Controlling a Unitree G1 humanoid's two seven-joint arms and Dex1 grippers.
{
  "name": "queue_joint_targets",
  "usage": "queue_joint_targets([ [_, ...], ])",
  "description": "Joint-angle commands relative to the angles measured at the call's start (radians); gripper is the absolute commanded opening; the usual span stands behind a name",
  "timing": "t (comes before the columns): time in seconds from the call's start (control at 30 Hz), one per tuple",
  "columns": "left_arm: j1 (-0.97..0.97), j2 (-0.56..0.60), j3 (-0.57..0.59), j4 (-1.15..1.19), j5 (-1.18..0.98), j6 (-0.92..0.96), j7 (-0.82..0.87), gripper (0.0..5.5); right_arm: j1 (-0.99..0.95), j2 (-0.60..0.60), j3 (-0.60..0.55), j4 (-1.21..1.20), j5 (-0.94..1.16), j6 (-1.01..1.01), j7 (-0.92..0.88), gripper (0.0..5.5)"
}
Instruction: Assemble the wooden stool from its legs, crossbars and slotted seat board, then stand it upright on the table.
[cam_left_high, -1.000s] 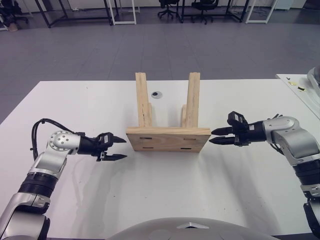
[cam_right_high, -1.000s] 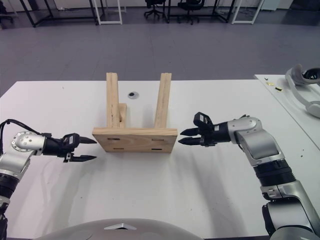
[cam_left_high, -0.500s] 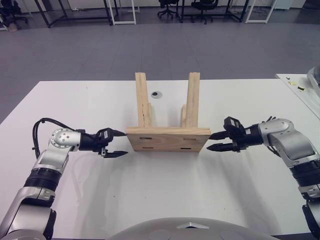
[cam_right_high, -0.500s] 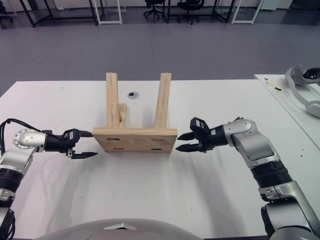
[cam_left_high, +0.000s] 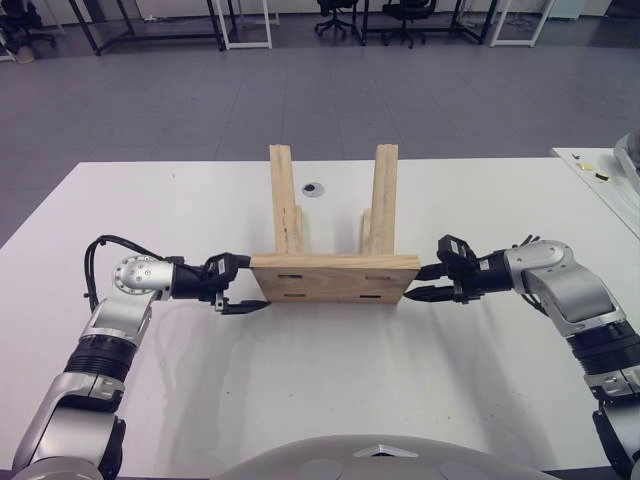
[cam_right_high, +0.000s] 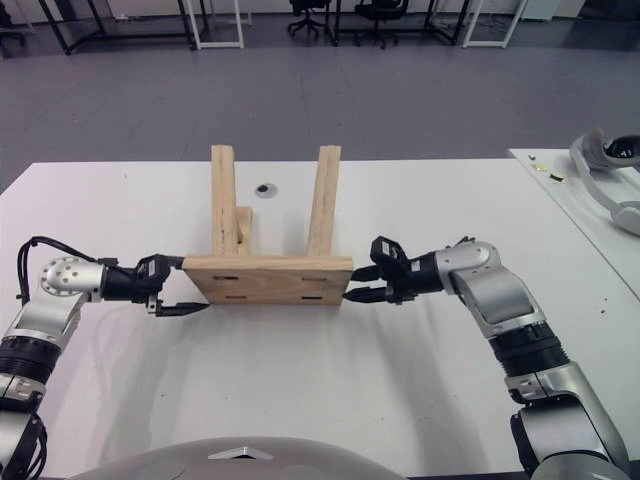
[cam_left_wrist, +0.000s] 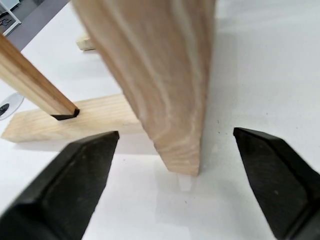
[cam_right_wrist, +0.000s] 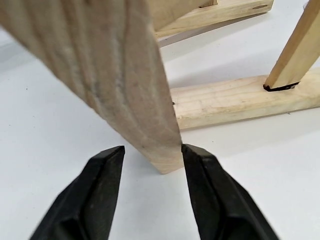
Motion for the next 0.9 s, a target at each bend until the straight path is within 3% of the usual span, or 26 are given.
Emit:
queue_joint_targets([
  [0.03, -0.029, -0.007, 0.006, 0.008, -0.004, 0.007, -0.005, 4.8, -0.021, 0.026, -0.002, 0.029, -0.031, -0.031, -0.052, 2.88],
  [0.17, -0.023, -0.014, 0.003, 0.008, -0.005, 0.001, -0.008, 5.38, -0.02, 0.03, 0.005, 0.024, -0.033, -0.047, -0.04, 2.92],
  [0.33, 0.007, -0.026, -0.005, 0.001, 0.004, -0.024, -0.003, 5.38, -0.021, 0.052, -0.005, 0.013, 0.002, -0.045, -0.022, 2.92],
  [0.6, 0.004, -0.043, 0.011, -0.004, -0.036, -0.013, -0.018, 3.94, -0.037, 0.083, -0.006, 0.022, 0.018, -0.043, -0.025, 1.69],
  [0.9, 0.021, -0.039, 0.032, -0.1, -0.147, 0.089, -0.089, 2.22, -0.027, 0.078, -0.022, 0.036, 0.048, -0.042, 0.012, 1.68],
])
